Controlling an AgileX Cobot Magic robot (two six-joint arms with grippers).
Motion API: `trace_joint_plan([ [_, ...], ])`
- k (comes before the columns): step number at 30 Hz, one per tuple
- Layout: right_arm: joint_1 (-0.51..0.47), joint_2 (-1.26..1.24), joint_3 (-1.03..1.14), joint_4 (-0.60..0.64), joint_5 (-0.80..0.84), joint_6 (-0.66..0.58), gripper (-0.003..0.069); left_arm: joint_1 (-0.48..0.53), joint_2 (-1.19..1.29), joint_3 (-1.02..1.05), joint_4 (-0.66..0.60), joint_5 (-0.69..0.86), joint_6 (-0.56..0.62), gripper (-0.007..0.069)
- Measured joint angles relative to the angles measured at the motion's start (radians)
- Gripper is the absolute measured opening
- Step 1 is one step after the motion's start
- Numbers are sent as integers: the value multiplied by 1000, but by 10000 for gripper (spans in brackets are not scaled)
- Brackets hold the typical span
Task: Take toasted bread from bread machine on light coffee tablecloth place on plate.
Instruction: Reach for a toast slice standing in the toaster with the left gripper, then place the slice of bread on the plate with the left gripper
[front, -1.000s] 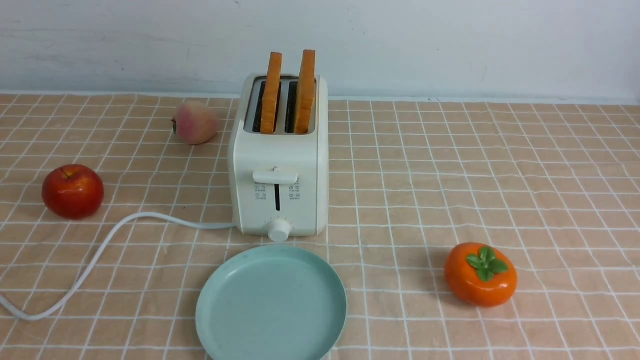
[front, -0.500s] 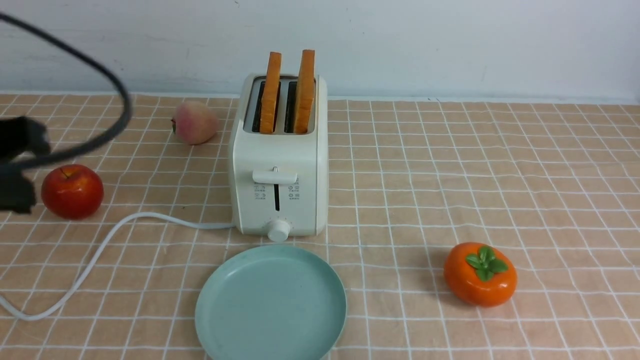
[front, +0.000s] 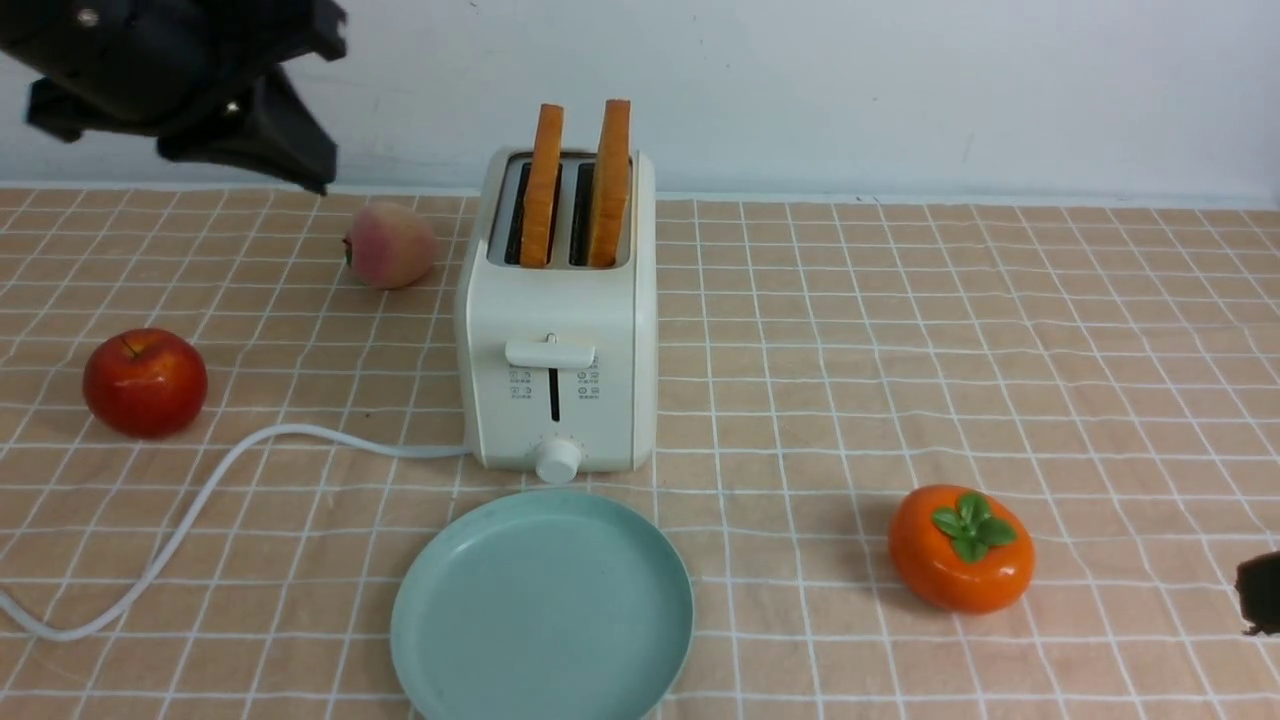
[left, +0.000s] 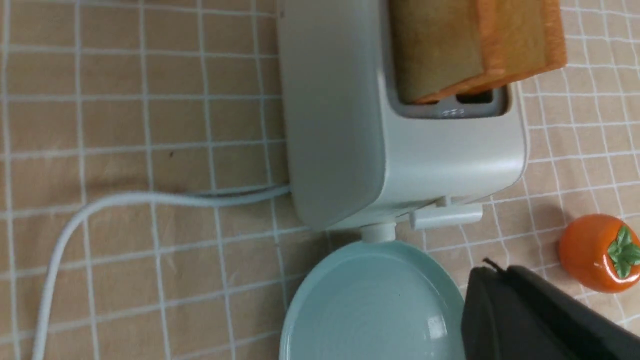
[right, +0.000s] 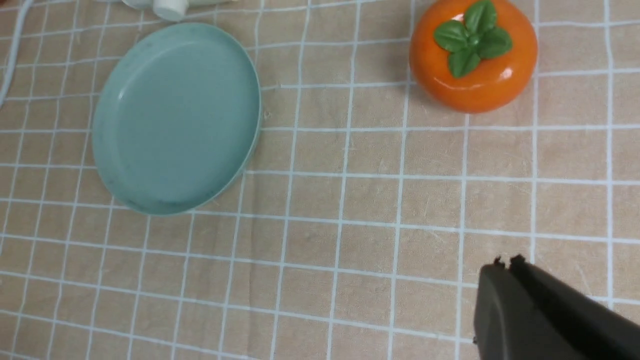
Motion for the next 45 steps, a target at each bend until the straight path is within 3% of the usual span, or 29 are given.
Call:
trace_joint_plan([
  [3,0,0,0,3,0,-1,1,-54,31,-5,-3,-65,29,-12],
  [6,0,0,0,27,0,-1,2,-120,82,-5,12,-207,2,47],
  [15,0,0,0,69,0,-2,6,-196,239,-5,114,-479,-21,457],
  [19,0,0,0,71,0,-2,10,-196,289,-5,155,-513,-24,519],
  [23,0,0,0,71,0,-2,13,-196,325,-5,180,-532,-40,503],
  [26,0,0,0,71,0,-2,15,-196,341,-5,185,-539,-46,414],
  [29,0,0,0,71,0,-2,18,-196,340,-5,189,-535,-47,197],
  [30,0,0,0,71,0,-2,18,-196,340,-5,191,-535,-47,181],
  [31,0,0,0,71,0,-3,20,-196,324,-5,202,-528,-47,81],
  [39,0,0,0,71,0,-46,26,-195,109,-1,243,-480,-47,97],
  [45,0,0,0,64,-32,-72,33,-195,-112,0,185,-204,-48,97],
])
